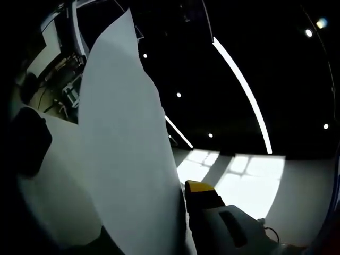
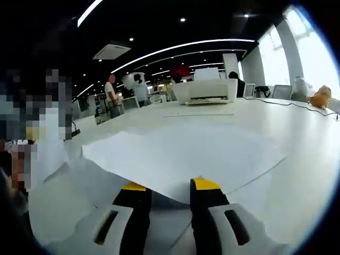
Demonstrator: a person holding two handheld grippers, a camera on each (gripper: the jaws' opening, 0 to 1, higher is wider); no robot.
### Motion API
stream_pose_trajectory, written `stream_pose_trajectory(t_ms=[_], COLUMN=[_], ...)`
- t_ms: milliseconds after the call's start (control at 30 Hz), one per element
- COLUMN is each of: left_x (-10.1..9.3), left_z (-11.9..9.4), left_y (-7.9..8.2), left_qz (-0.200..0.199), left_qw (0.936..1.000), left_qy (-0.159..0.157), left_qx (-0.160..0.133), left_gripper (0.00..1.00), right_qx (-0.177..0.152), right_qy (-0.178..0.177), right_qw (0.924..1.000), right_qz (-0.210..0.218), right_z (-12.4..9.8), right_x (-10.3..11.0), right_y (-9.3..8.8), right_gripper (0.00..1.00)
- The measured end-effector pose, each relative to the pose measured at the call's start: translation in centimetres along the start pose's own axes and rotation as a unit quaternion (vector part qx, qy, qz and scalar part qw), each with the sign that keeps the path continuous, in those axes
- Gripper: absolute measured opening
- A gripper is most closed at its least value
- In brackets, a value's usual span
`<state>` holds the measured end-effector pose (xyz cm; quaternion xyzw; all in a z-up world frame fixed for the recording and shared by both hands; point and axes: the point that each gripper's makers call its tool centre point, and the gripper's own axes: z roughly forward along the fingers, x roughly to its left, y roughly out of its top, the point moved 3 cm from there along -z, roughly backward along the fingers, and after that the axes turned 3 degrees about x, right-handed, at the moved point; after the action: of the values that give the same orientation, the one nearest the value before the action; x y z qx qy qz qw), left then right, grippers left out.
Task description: Organize the stack of printing papers by aligning and flattening the scattered papers on the table
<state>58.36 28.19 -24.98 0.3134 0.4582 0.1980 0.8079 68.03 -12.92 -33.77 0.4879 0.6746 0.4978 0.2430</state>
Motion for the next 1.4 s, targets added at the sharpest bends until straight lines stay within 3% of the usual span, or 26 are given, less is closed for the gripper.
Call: stream_pose_trajectory(t_ms=[233, 600, 1400], left_x=[0.0, 0.0, 0.1], left_z=[0.0, -0.1, -0.2], left_y=[0.1, 0.1, 0.2], left_qz=[-0.002, -0.006, -0.011], left_qw=[1.0000, 1.0000, 0.9999], left_qy=[0.000, -0.001, 0.000], left_qx=[-0.001, -0.003, -0.007], left_gripper=[0.09, 0.09, 0.10], right_qx=[-0.005, -0.057, -0.068], right_qy=[0.003, 0.020, 0.035], right_qw=[1.0000, 0.9961, 0.9944], right_qz=[0.002, 0.065, 0.073], right_z=[-0.2, -1.1, -1.3], right_x=[0.1, -0.2, 0.4], right_y=[0.0, 1.2, 1.4], right_gripper=[0.17, 0.08, 0.06])
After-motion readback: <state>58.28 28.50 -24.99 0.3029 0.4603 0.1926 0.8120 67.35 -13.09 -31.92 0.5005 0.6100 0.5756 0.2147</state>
